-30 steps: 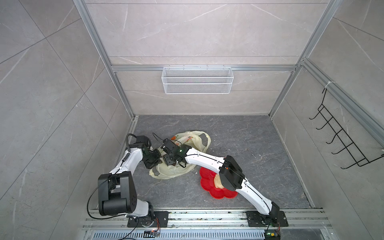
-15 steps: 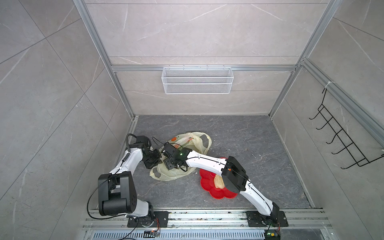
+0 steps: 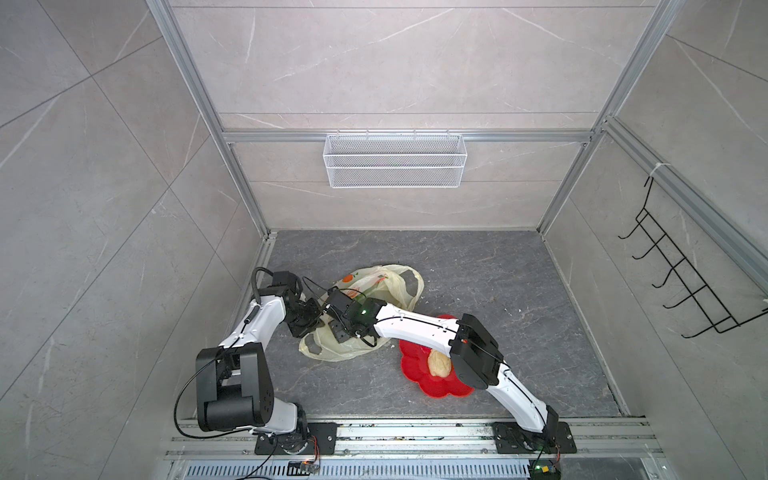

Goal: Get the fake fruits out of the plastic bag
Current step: 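Close the right gripper on the dark brown fruit inside the bag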

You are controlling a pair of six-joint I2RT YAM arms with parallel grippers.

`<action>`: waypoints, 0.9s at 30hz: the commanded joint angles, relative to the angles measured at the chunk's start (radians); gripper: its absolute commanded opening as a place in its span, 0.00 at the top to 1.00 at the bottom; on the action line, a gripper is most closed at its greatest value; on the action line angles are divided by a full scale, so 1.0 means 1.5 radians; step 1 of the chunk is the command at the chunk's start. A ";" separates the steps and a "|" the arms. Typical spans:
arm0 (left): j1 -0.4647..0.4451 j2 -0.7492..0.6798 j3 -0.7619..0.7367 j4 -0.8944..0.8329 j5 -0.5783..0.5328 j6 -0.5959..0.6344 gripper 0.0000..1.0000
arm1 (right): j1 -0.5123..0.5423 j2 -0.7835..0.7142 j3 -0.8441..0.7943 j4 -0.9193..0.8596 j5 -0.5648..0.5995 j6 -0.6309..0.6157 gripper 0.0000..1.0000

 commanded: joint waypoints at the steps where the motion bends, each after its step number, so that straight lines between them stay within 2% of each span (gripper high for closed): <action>1: 0.003 0.001 0.014 -0.009 0.012 0.008 0.96 | 0.004 -0.006 -0.005 -0.006 0.005 0.012 0.39; 16: 0.003 0.000 0.014 -0.009 0.013 0.009 0.96 | 0.004 0.062 0.046 -0.044 -0.022 0.046 0.41; 20: 0.003 0.000 0.015 -0.009 0.013 0.009 0.96 | 0.003 0.073 0.059 -0.056 -0.018 0.047 0.38; 27: 0.003 0.000 0.014 -0.010 0.012 0.009 0.96 | 0.002 0.053 0.055 -0.050 -0.007 0.043 0.50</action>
